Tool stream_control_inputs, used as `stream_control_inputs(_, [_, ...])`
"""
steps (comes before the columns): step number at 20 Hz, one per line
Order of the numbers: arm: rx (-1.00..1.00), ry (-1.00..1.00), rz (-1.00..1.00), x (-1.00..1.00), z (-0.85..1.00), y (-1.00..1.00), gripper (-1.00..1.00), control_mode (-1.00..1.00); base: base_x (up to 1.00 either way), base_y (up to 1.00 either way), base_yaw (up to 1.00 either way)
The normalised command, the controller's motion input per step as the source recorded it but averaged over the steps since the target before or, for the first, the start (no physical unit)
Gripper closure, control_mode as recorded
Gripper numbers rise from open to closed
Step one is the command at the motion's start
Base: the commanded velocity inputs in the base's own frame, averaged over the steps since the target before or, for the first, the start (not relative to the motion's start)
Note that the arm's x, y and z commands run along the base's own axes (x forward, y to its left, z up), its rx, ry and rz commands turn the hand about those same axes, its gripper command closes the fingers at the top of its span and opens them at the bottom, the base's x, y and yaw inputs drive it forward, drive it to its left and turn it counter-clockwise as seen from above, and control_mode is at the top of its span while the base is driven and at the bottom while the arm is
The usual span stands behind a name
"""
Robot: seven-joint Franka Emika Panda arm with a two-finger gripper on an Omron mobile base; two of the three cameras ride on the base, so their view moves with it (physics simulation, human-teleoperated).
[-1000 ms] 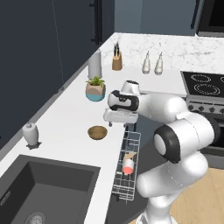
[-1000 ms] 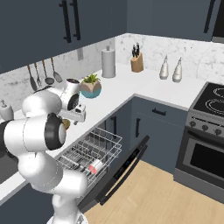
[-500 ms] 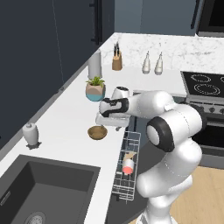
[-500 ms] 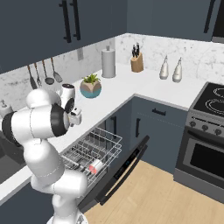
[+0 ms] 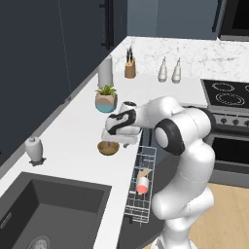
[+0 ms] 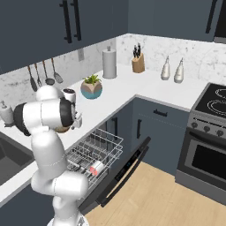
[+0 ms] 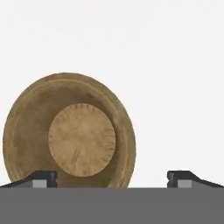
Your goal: Pick up the cup and bowl from the counter, place them in the dishwasher, and close the dishwasher door.
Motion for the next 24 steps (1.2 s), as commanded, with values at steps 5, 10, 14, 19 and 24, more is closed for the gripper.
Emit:
stream_control_inputs(5, [0.0,0.0,0.0,0.26,-0.35,0.0,-1.0,-1.0,0.0,0.0,0.0])
stream_control_inputs(10, [0.0,0.0,0.0,0.05,-0.33,0.01,1.0,-1.0,0.0,0.0,0.0])
stream_control_inputs(14, [0.0,0.0,0.0,0.02,-0.2,0.01,1.0,-1.0,0.0,0.0,0.0])
stream_control_inputs(19, [0.0,-0.02,0.0,0.0,-0.05,0.0,1.0,-1.0,0.0,0.0,0.0])
stream_control_inputs(24, [0.01,-0.08,-0.04,-0.3,0.13,-0.26,1.0,-1.0,0.0,0.0,0.0])
